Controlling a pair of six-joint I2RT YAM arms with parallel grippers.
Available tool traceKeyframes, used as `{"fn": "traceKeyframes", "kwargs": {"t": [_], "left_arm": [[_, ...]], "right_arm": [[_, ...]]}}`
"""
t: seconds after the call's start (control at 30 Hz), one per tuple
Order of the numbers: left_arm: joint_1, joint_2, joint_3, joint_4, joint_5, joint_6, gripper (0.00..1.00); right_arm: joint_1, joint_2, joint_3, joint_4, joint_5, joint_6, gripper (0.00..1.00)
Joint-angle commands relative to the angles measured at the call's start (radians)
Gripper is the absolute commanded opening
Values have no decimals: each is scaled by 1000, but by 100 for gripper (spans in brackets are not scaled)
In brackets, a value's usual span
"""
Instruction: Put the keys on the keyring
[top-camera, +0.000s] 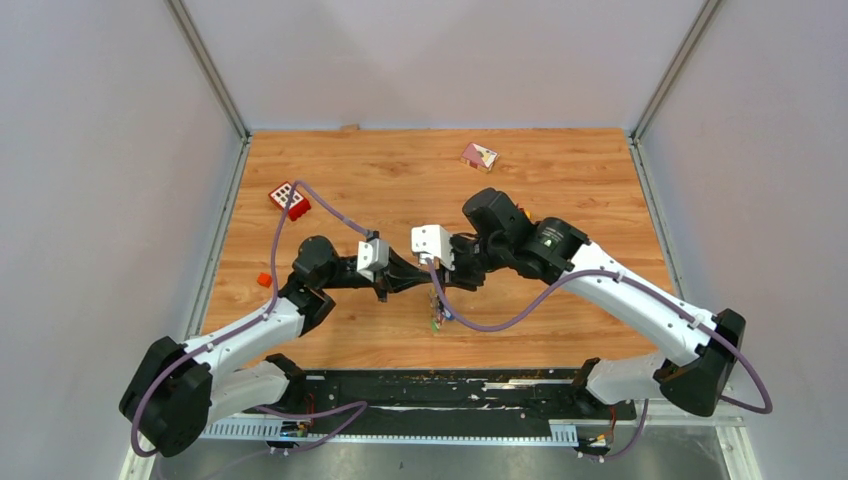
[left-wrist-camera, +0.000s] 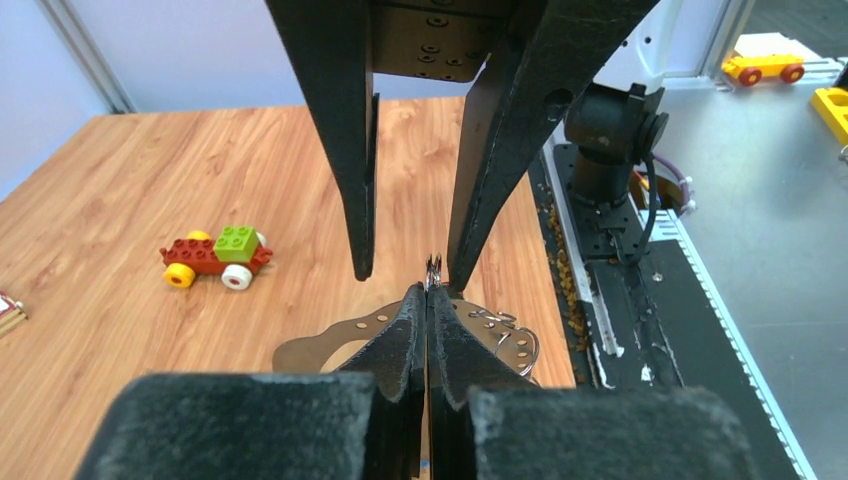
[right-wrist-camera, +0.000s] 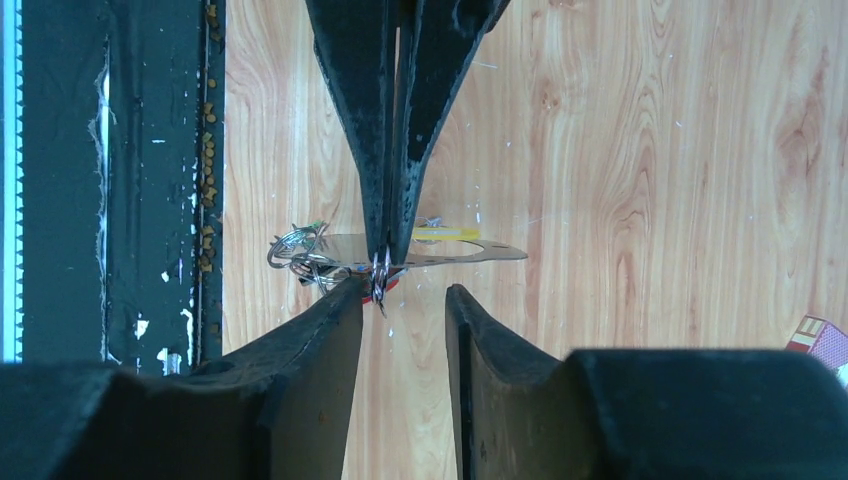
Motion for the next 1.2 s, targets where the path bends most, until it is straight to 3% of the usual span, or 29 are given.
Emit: {"fn": "traceKeyframes", "kwargs": {"t": [0.0, 0.47, 0.77, 1.0, 1.17], "left_arm": [[11, -21, -18, 233, 7, -112, 0], [13, -12, -25, 263, 17, -125, 0], [12, -17, -34, 300, 29, -143, 0], [12, -22, -37, 310, 31, -151, 0], [13, -23, -39, 294, 33, -134, 0]], "right_arm": [[-29, -78, -56, 96, -47, 18, 37], [-64, -116, -107, 132, -197, -1, 26], [-64, -87, -127, 153, -221, 0, 11], [-64, -81, -132, 163, -221, 4, 14], [-64, -109, -123, 155, -191, -2, 24]]}}
